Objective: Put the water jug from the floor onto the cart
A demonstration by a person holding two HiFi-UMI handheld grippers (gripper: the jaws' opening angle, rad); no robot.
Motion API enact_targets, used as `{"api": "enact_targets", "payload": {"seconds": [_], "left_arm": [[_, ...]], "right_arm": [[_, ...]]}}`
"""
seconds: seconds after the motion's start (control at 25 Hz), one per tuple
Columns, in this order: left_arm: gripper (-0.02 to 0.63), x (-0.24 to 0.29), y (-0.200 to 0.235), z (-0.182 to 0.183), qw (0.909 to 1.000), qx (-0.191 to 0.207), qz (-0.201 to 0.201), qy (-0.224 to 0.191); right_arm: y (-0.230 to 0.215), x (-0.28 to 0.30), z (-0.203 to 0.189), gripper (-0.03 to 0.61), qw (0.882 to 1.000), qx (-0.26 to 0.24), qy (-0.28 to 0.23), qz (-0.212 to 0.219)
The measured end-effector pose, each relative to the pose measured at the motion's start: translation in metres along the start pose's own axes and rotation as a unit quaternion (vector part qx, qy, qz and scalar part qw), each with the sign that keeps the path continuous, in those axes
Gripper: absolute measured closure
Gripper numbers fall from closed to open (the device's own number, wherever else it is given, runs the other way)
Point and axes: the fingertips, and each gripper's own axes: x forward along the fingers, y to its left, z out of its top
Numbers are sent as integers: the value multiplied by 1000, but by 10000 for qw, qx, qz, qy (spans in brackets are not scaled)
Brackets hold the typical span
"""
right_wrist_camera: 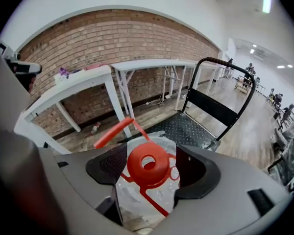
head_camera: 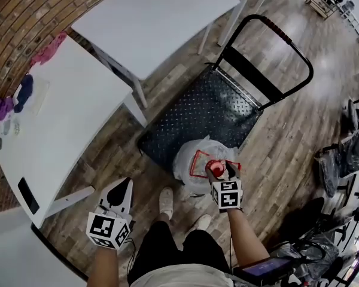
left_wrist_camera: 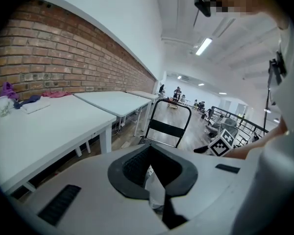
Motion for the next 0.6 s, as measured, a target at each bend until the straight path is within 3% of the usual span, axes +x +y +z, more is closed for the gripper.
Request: {"api": "enact_targets", "payload": {"seconds": [0.16, 0.28, 0.44, 0.6], "left_arm": [[614, 24, -28, 26, 9981, 231, -547, -137], [614, 47, -68, 55, 9913, 607, -1133, -284], [614, 61, -128, 94, 9779, 938, -1793, -528], [614, 64, -181, 120, 9608, 1334, -2318, -727]], "right_arm": [[-6, -44, 39, 265, 9981, 275, -555, -39], [-20, -99, 68, 265, 9923, 415, -1138, -268], [-54, -187, 84, 270, 9768, 924, -1830, -620], [-92, -271, 73, 344, 9541, 1184, -2402, -1344]]}}
